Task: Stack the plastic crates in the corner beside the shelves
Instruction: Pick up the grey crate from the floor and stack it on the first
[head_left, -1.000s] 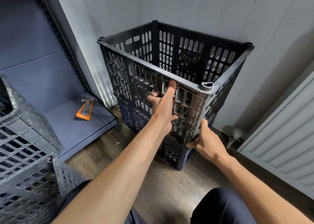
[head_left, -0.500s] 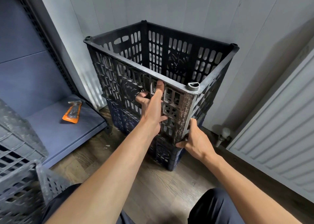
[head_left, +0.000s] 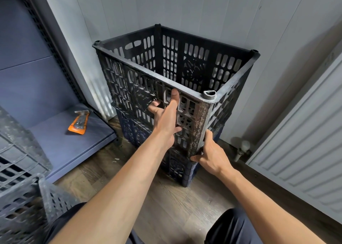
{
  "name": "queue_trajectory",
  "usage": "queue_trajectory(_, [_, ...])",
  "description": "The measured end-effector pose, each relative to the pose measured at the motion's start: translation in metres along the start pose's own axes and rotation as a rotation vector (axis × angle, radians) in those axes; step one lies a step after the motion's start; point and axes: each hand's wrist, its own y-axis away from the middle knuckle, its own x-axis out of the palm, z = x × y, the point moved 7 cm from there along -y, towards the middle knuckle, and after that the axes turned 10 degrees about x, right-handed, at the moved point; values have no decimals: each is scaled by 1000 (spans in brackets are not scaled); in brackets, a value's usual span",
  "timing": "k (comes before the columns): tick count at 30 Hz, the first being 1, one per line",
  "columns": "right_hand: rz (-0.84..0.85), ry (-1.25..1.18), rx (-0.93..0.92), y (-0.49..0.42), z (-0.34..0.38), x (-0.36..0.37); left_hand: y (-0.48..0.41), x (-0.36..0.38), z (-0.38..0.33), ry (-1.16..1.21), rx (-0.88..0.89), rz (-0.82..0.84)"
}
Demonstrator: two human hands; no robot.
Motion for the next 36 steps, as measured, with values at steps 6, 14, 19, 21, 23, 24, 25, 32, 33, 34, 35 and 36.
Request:
queue_trajectory(6, [7, -60, 8, 1, -5, 1, 3, -2, -3, 18, -61, -15])
queue_trajectory(14, [57, -81, -5, 2, -15, -12, 5, -10, -11, 4, -76, -24])
queue_trajectory(19, [-93, -52, -34, 5, -11, -23, 9, -12, -15, -71, -33, -79])
queue_trajectory(21, [-105, -21, -38, 7, -4, -23, 14, -14, -19, -114, 20, -103])
queue_trajectory(23, [-72, -6, -22, 7, 0, -21, 20, -17, -28, -215, 156, -139])
queue_trajectory(24, [-39, -20, -9, 8, 0, -20, 24, -18, -35, -269, 261, -153])
queue_trajectory(25, [-7, -40, -1, 10, 1, -19, 30, -17, -44, -318, 387, -156])
queue_trajectory(32, [0, -37, 57, 4, 12, -21, 53, 22, -77, -843, 1009, 177])
queue_trajectory(33, [-17, -16, 66, 2, 13, -21, 53, 26, -76, -904, 1033, 221])
queue_trajectory(34, [-26, 1, 77, 0, 14, -21, 53, 28, -76, -954, 1066, 233])
queue_trajectory(35, [-29, 17, 80, -1, 14, -20, 53, 29, -78, -1002, 1098, 218])
queue_trajectory(36, [-30, 28, 79, -1, 14, -19, 51, 30, -81, -1041, 1116, 191])
